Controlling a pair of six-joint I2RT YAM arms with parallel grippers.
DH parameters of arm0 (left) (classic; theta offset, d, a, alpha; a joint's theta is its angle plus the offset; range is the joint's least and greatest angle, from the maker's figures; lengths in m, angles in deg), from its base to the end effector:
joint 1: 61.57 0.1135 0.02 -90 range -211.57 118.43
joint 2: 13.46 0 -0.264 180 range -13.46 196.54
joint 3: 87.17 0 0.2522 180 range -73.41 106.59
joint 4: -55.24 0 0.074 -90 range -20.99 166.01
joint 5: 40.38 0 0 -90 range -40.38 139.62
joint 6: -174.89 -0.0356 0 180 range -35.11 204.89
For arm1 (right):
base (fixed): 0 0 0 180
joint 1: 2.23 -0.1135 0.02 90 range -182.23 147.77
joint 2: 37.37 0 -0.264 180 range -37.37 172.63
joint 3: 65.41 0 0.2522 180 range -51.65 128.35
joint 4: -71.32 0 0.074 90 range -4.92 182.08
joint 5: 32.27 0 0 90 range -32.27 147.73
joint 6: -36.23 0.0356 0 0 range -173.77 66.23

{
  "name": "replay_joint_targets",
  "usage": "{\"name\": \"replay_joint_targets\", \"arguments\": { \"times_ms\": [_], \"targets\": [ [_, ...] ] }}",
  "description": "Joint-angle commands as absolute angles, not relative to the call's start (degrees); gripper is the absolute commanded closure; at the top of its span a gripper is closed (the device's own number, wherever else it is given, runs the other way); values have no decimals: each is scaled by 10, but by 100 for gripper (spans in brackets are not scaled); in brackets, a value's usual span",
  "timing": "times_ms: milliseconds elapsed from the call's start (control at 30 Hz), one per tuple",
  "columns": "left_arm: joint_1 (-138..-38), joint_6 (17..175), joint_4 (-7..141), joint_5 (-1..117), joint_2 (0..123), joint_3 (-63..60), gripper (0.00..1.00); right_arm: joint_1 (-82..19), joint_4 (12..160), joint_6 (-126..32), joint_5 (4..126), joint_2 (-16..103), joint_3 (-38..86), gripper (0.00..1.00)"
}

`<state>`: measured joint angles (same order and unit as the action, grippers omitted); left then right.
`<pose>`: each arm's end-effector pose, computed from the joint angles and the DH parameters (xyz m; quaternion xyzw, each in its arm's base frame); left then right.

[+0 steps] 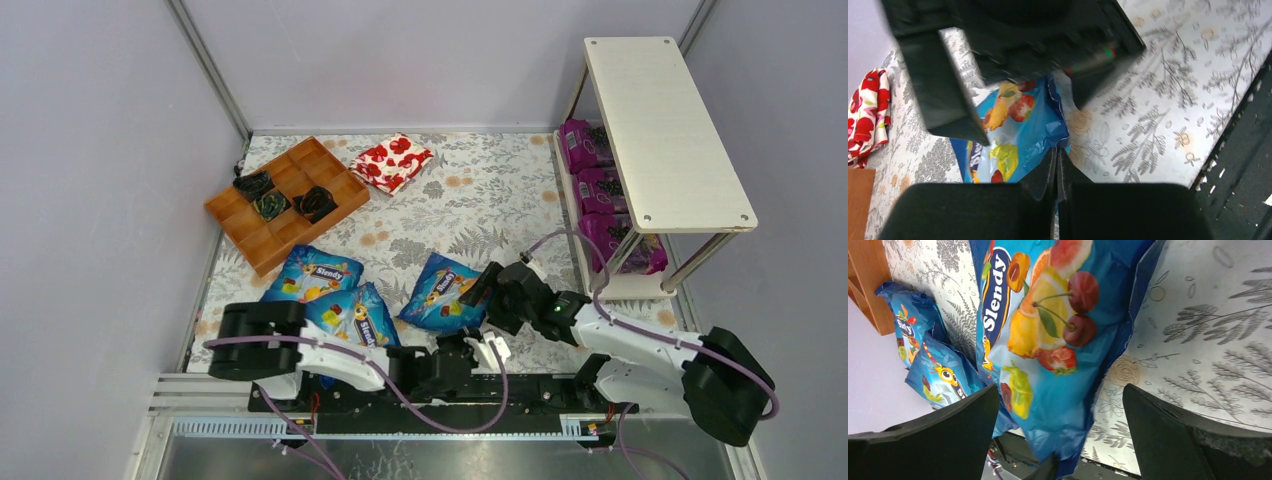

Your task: Place and organize the candy bags onto the shelf

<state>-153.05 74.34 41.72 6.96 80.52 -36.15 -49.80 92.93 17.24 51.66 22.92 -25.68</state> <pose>0.0161 -0.3107 0.1558 0.5099 0.6486 -0.0658 0.5612 0.1420 0.1498 0.1808 0.2064 0.8895 0.3233 0.2483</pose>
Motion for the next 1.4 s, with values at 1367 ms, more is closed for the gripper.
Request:
{"name": "replay_joint_targets", "arguments": {
  "times_ms": [1367],
  "targets": [
    [-1512, 785, 482, 98, 590, -378, 100, -506, 682, 279, 581, 418, -219, 30]
  ]
}}
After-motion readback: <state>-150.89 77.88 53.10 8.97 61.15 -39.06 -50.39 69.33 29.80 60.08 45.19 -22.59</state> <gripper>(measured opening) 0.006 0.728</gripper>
